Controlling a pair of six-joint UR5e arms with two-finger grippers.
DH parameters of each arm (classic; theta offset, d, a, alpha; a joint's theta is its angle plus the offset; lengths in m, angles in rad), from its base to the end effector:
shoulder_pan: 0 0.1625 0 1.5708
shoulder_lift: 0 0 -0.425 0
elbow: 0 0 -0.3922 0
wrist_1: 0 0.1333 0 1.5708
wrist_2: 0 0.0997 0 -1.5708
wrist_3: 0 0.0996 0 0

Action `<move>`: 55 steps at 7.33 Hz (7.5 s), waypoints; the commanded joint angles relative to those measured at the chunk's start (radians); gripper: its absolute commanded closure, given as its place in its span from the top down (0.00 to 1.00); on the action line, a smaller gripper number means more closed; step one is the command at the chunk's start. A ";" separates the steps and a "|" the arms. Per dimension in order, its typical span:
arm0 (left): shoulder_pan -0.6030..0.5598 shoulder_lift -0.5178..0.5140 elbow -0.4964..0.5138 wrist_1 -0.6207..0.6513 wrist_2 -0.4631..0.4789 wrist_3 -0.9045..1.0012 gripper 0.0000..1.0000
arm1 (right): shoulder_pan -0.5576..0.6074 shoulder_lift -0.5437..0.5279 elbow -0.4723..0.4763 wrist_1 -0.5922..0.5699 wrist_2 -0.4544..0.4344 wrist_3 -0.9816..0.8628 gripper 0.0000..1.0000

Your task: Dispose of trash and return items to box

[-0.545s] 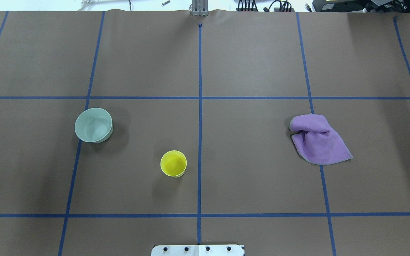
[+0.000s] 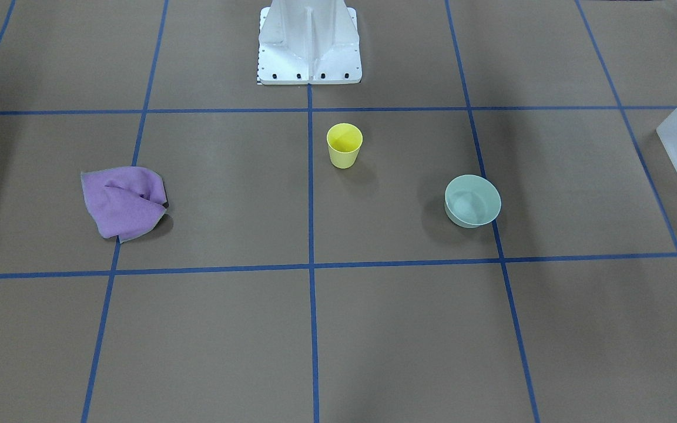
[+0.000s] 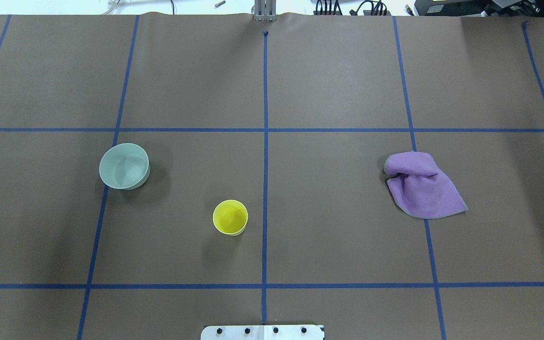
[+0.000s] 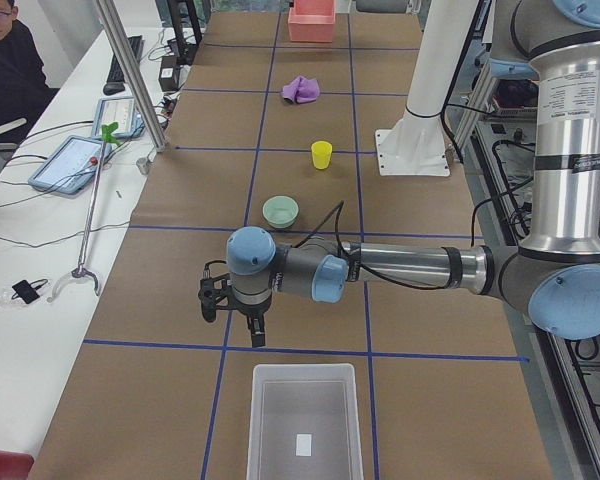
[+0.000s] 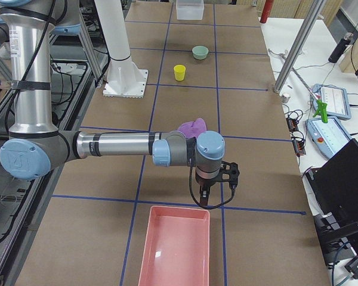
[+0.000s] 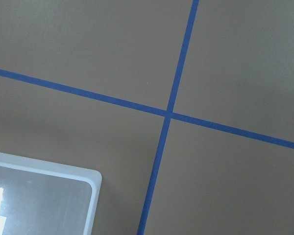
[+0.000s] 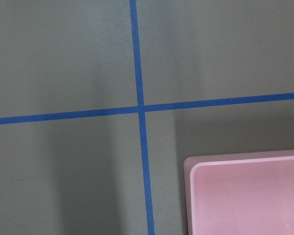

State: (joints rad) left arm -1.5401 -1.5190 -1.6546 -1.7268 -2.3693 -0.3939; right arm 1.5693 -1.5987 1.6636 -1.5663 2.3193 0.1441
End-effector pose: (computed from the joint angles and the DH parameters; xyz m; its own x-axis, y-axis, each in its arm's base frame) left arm -0.0472 -0.4826 0.6240 0.6518 -0.2335 -0.7215 0.2383 0.9663 -0.0975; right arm 0.0648 -0.4841 0.6278 0.7253 0.0955 0.6818 -0.1037 0.9942 -0.0289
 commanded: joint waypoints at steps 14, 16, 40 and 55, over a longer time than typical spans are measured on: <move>0.009 -0.041 -0.036 0.009 -0.005 -0.011 0.98 | -0.052 0.048 -0.007 0.055 -0.009 0.173 1.00; 0.011 -0.043 -0.062 0.006 -0.019 -0.013 0.98 | -0.060 0.045 -0.007 0.141 0.030 0.170 1.00; 0.375 -0.135 -0.165 -0.243 -0.100 -0.669 0.00 | -0.421 0.126 0.076 0.245 0.078 0.187 1.00; -0.241 -0.032 0.281 0.072 -0.008 0.619 0.00 | -0.528 0.207 0.412 -0.156 -0.094 0.307 0.00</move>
State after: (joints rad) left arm -1.7668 -1.5975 -1.4094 -1.6427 -2.3878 0.1860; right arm 0.9893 -1.3990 2.0031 -1.6033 2.2239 0.4514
